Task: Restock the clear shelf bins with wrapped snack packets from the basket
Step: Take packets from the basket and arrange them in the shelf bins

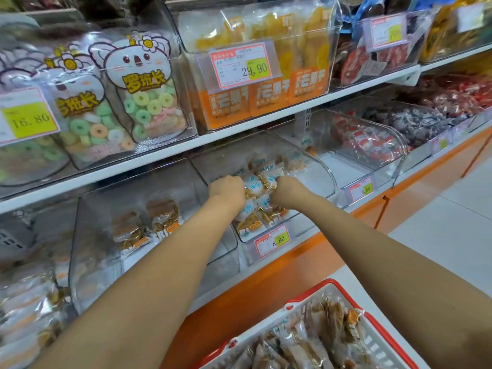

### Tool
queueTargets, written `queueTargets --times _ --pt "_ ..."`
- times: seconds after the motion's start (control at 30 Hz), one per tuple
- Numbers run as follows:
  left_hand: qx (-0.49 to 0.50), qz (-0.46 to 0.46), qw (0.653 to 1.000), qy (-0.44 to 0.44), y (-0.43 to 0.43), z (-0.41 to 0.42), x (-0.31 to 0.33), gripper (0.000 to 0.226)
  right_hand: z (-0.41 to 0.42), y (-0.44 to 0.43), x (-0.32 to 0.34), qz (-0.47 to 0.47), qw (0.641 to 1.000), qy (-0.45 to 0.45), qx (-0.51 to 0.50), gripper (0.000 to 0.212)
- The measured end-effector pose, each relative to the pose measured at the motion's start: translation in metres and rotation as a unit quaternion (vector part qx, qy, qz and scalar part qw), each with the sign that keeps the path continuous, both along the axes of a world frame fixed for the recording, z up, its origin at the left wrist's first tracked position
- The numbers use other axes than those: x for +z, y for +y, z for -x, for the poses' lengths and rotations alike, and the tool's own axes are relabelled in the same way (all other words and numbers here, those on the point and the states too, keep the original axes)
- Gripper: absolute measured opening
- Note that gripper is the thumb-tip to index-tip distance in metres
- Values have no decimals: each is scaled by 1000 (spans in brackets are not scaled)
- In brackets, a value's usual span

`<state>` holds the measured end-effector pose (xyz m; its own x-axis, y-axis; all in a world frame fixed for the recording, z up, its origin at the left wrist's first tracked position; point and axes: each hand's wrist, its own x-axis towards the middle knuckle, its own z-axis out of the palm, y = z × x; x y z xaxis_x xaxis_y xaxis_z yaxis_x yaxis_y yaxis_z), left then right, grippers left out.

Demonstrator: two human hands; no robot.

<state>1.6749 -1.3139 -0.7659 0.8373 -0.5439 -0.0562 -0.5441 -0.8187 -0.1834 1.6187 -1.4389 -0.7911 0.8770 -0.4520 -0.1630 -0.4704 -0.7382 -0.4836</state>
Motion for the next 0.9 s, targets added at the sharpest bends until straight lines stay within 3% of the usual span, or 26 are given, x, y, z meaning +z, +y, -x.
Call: queueTargets --times 0.07,0.17,0.23,0.3,0.4,0.47,0.53,0.63,0.7,0.77,0.9 --pt "-11 38 999 -5 6 10 1 22 14 3 7 37 997 -66 5 36" --pt "-69 199 977 -41 25 29 -2 12 47 9 16 67 981 -181 16 16" --pt "-129 313 940 -49 46 57 -10 24 75 14 12 77 979 -184 37 29" --pt "-170 369 913 -22 69 91 -19 36 103 24 -1 71 987 -123 69 38" --pt "-135 343 927 60 97 125 -55 45 131 41 -30 90 983 79 139 36" --pt "-67 298 941 147 111 137 -90 43 143 55 -55 69 957 212 186 39" --pt "-21 250 935 249 124 147 -125 33 156 72 -83 54 935 285 203 38" --pt "-20 150 912 382 143 170 -171 15 179 95 -132 77 894 364 252 54" --pt "-38 92 911 401 157 176 -209 24 191 108 -158 121 879 367 279 52" --pt "-7 98 904 417 171 167 -262 38 197 114 -171 138 886 358 261 51" --pt "40 150 858 491 168 178 -222 35 194 101 -170 36 910 356 210 48"
